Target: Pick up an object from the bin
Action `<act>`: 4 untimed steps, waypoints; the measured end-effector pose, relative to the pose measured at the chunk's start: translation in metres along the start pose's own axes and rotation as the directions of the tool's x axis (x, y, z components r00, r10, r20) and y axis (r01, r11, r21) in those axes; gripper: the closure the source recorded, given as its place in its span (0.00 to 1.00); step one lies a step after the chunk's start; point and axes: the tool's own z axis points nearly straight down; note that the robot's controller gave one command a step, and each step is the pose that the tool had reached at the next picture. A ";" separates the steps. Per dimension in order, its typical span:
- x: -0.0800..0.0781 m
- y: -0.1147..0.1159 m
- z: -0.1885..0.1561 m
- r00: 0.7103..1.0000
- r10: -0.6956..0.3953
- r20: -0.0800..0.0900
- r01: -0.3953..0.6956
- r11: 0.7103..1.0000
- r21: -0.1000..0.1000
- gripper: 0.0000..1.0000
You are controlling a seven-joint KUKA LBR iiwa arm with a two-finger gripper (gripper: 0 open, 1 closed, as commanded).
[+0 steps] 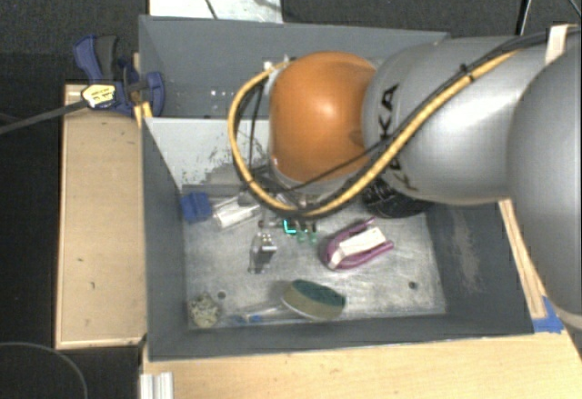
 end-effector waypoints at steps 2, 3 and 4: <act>-0.009 -0.071 0.102 0.977 -0.214 0.008 0.214 0.977 0.000 1.00; -0.009 -0.071 0.102 0.978 -0.210 0.008 0.210 0.978 0.000 0.00; 0.019 -0.143 0.073 0.968 -0.251 0.007 0.251 0.968 0.004 0.00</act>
Offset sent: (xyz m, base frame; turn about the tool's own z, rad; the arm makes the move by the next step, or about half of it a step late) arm 0.0078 -0.0715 -0.1027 -0.2221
